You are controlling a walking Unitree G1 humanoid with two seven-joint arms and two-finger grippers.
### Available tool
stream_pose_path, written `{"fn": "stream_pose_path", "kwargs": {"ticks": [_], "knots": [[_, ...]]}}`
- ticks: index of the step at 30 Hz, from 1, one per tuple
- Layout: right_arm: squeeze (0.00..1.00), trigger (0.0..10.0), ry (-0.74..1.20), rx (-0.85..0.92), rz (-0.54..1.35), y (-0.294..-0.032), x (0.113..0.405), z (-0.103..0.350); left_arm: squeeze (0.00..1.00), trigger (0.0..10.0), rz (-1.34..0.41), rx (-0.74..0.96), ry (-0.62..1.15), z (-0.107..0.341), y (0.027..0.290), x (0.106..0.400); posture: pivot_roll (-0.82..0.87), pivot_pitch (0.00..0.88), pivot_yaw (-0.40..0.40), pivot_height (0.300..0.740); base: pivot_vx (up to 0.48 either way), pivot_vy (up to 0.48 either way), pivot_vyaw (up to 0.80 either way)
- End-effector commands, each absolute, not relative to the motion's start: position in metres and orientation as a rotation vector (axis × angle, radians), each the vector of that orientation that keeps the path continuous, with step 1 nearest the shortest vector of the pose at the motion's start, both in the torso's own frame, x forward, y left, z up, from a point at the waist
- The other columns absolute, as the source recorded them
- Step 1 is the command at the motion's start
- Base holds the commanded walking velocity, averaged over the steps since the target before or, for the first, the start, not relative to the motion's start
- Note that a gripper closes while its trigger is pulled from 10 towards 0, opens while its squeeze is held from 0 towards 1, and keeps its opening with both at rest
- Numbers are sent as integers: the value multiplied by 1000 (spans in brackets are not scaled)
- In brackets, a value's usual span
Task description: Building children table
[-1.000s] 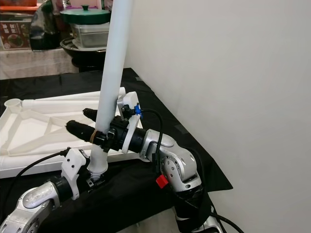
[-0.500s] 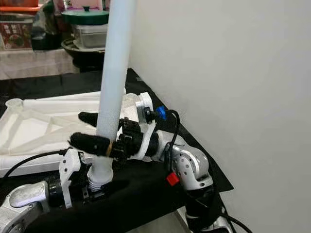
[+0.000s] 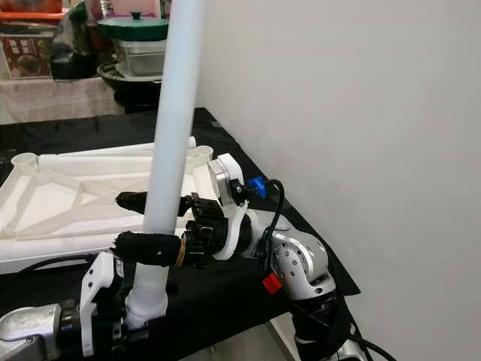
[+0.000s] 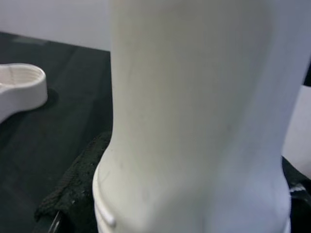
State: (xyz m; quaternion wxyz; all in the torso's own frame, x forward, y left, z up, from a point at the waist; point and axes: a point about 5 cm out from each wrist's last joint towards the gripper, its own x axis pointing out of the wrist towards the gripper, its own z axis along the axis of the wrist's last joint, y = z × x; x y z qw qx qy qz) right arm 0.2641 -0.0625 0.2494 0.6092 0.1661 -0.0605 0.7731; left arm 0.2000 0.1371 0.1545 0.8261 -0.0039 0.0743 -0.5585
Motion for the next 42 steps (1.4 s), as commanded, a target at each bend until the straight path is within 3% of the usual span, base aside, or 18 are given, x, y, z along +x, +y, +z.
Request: {"fn": "stream_pose_path", "kwargs": {"ticks": [1,13,14,15,16,17,18,19,20,34,35,38,39,42], "knots": [[0,10000,-157,380,1842,-58,259,253,0,10000,-1242,-14,191,151,137,195,92,0,-68,740,0,0,0],[0,10000,-102,466,1906,-54,253,249,0,10000,-1319,31,235,150,138,189,92,0,-68,740,0,0,0],[0,9569,-95,475,1913,-54,252,248,0,10000,-1324,34,237,149,139,189,92,0,-68,740,0,0,0],[0,8275,-91,480,1918,-53,251,247,0,10000,-1327,37,238,149,139,189,92,0,-68,740,0,0,0],[0,8275,-91,480,1918,-53,251,247,0,10000,-1327,37,238,149,139,189,92,0,-68,740,0,0,0],[0,4784,-87,489,1923,-53,250,246,0,10000,-1335,37,241,149,139,189,92,0,-68,740,0,0,0],[0,4510,-84,495,1927,-52,249,246,0,10000,-1340,37,243,148,139,188,93,0,-70,740,0,0,0],[0,3059,-83,500,1932,-52,248,245,0,10000,-1342,41,247,148,139,188,93,0,-70,740,0,0,0],[0,0,-84,504,1936,-52,247,244,0,10000,-1347,43,251,147,140,188,93,0,-70,740,0,0,0],[0,0,-105,529,1937,-51,246,244,0,10000,-1364,58,238,145,137,188,90,0,-67,740,0,0,0],[0,0,-104,525,1932,-51,246,243,141,10000,-1337,56,214,146,137,191,90,0,-66,740,0,0,0],[0,0,-103,523,1928,-51,247,243,141,10000,-1317,55,196,147,137,194,90,0,-66,740,0,0,0],[0,0,-104,520,1921,-52,247,243,1000,10000,-1266,48,166,149,138,200,91,0,-68,740,0,0,0],[0,0,-105,515,1909,-53,249,242,1000,10000,-1205,45,126,152,141,208,91,0,-68,740,0,0,0]]}}
